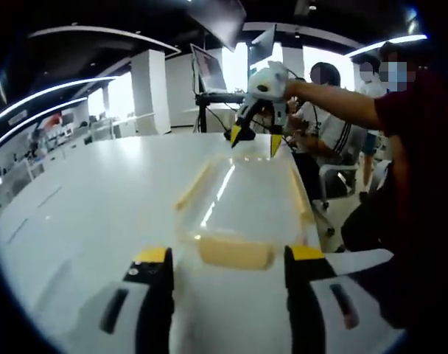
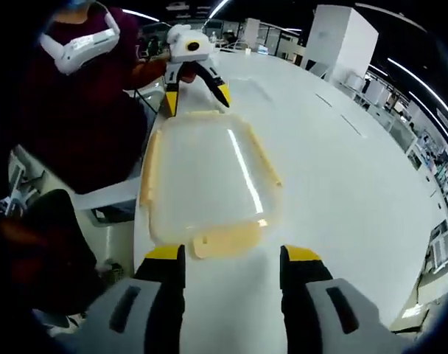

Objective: Snap each plastic latch of the storage box into its locked position after aligning the lid with the box until every specified latch is closed and the lid sits flush.

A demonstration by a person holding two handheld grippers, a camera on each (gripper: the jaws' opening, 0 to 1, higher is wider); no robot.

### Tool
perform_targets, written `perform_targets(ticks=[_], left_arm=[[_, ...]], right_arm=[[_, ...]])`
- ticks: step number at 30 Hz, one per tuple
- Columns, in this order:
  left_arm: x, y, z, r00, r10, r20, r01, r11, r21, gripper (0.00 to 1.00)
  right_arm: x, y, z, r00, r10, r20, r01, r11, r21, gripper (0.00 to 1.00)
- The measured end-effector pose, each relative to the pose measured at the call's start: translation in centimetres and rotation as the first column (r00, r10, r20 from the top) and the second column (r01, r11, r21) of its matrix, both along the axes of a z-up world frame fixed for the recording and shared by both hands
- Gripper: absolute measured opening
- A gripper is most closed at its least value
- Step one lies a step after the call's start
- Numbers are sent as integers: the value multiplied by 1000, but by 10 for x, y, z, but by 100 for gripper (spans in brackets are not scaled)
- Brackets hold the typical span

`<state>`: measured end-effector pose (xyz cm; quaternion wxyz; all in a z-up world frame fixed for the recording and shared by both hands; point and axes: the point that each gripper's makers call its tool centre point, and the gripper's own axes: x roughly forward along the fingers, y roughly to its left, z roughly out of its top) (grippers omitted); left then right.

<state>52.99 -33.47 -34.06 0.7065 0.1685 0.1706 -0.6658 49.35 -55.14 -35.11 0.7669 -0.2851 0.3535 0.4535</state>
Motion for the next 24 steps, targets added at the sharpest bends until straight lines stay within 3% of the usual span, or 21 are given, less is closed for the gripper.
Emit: perform_targets(ticks=[12,17,24], left_arm=[[-3,-3,-11,998,-56,10,55,997,58,58],[-5,-4,-13,997,-74,-4,75,995,62,51],[-4,-8,-10,992,-125,30,122,990,73,50]], right_arm=[[0,13,-6,990,125,-70,-130,989,-70,44],[-1,12,-8,985,147,-86,-154,985,-81,41],[-2,12,-9,984,157,-88,-165,983,-82,40]])
